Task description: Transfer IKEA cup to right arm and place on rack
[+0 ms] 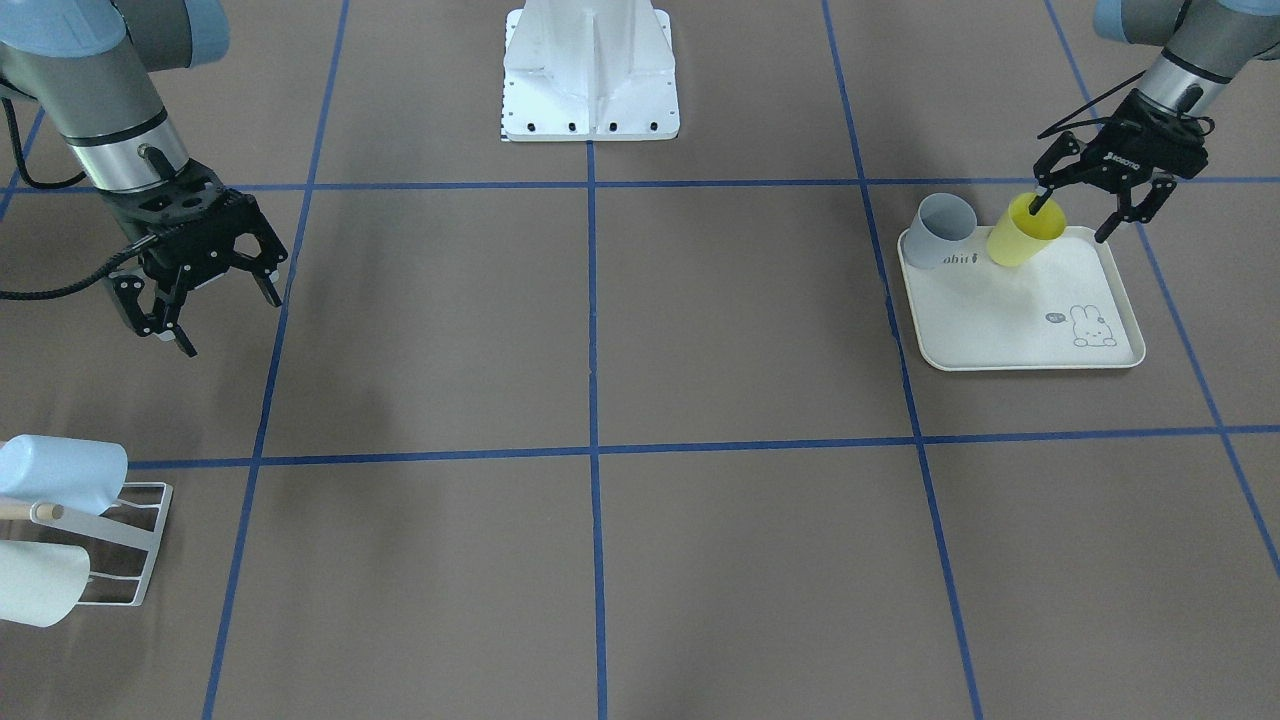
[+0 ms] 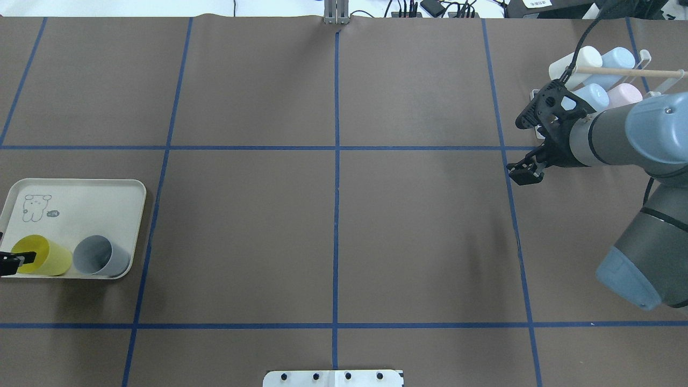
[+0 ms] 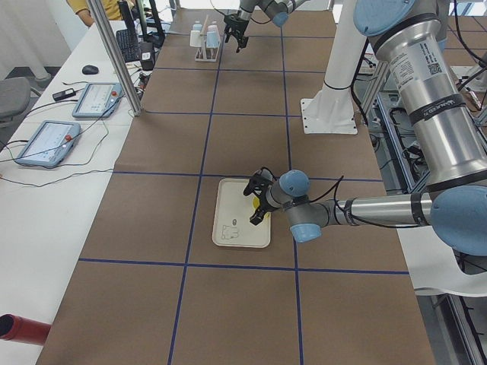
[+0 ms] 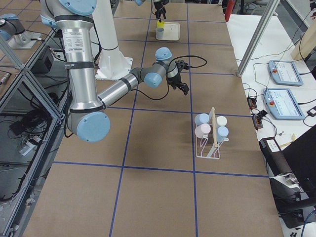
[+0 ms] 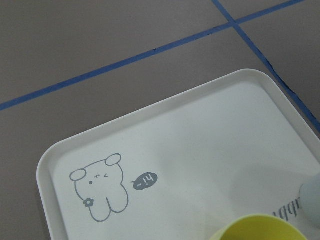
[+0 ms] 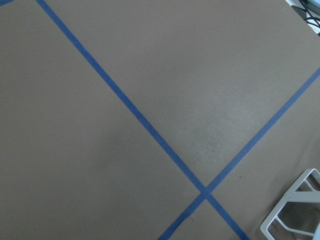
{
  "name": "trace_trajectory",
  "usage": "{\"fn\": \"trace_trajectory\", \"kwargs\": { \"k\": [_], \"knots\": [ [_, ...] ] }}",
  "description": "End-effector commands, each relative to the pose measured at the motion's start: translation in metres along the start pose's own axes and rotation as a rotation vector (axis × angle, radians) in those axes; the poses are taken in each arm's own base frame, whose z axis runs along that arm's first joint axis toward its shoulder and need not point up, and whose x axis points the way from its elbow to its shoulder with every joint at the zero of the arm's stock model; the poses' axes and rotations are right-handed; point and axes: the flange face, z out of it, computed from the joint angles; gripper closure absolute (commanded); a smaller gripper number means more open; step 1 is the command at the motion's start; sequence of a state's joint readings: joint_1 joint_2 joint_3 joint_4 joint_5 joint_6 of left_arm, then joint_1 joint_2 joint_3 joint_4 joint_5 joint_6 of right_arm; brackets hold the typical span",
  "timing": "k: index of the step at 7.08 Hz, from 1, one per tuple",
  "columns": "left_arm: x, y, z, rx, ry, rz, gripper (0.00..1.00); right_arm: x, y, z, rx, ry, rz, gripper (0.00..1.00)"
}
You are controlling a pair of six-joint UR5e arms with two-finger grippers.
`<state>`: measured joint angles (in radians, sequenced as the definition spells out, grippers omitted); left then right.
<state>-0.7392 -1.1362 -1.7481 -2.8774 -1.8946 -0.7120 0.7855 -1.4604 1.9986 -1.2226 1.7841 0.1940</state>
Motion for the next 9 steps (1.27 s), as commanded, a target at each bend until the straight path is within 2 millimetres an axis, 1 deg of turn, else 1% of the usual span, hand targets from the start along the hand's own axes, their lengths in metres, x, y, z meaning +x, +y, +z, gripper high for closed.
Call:
{"fn": "trace_trajectory", "kwargs": {
  "k": [1,2,3,5,6,7,8,9],
  "knots": [
    [-0.001,0.011,0.005,-0.002,0.023,0.000,0.69,0.000,0.000,0.000,0.000,0.000,-0.002,0.00],
    [-0.004,0.014,0.004,0.006,0.032,0.004,0.97,0.000,0.000,0.000,0.000,0.000,-0.002,0.00],
    [-0.004,0.013,0.002,0.013,0.034,0.004,1.00,0.000,0.000,0.000,0.002,0.000,-0.003,0.00],
    [-0.005,0.014,-0.001,0.003,0.048,0.000,1.00,0.000,0.000,0.001,-0.001,0.000,-0.007,0.00],
    [-0.007,0.010,-0.005,0.008,0.054,0.000,1.00,0.000,0.000,0.001,-0.001,0.002,-0.005,0.00],
    [-0.014,0.002,-0.013,0.023,0.054,-0.017,1.00,0.000,-0.001,0.000,0.002,0.001,-0.006,0.00],
    [-0.031,-0.010,-0.032,0.065,0.037,-0.049,1.00,-0.002,-0.001,0.001,0.002,-0.002,-0.018,0.00],
    [-0.047,-0.019,-0.053,0.091,0.040,-0.063,1.00,-0.007,-0.004,0.003,0.054,-0.018,-0.035,0.00]
  ]
}}
